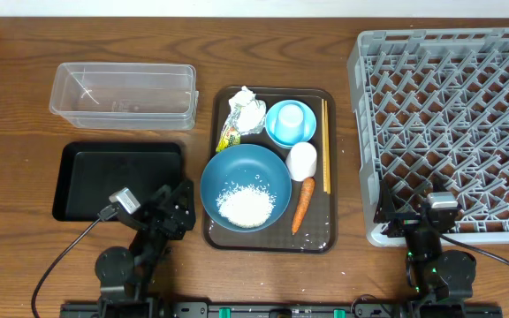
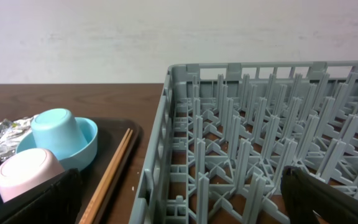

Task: Sort waste into correct bins and load items into the dishwasher rack
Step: 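Move the left gripper over the teal bowl of rice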

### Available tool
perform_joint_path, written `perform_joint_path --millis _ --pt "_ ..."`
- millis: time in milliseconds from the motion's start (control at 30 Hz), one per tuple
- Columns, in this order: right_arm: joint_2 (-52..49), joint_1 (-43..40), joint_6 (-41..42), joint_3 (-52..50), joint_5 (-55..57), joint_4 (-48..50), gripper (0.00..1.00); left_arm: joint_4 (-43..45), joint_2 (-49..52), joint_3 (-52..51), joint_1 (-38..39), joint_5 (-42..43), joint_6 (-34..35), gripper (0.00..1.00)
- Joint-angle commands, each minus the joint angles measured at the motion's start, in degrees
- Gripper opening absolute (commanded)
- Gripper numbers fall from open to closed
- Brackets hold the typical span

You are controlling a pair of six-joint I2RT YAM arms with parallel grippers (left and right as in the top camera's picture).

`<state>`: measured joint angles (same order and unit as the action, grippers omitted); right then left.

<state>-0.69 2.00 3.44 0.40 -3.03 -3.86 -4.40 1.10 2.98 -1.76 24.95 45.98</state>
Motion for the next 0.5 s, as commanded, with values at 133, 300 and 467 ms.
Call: perform_joint_path --millis 133,300,467 --pt "0.1 0.2 0.6 -0.1 0.0 -0.2 0.99 -13.6 9.6 11.6 0.2 -4.0 -14.6 0.98" --pt "0.1 0.2 0.6 -0.1 0.0 -0.2 0.99 -22.0 21.6 22.2 0.2 -5.3 -19.8 0.98" --pt "0.1 0.2 0.6 -0.1 0.0 -0.2 0.99 -22.7 31.2 26.7 0.2 -0.6 -19.7 0.98"
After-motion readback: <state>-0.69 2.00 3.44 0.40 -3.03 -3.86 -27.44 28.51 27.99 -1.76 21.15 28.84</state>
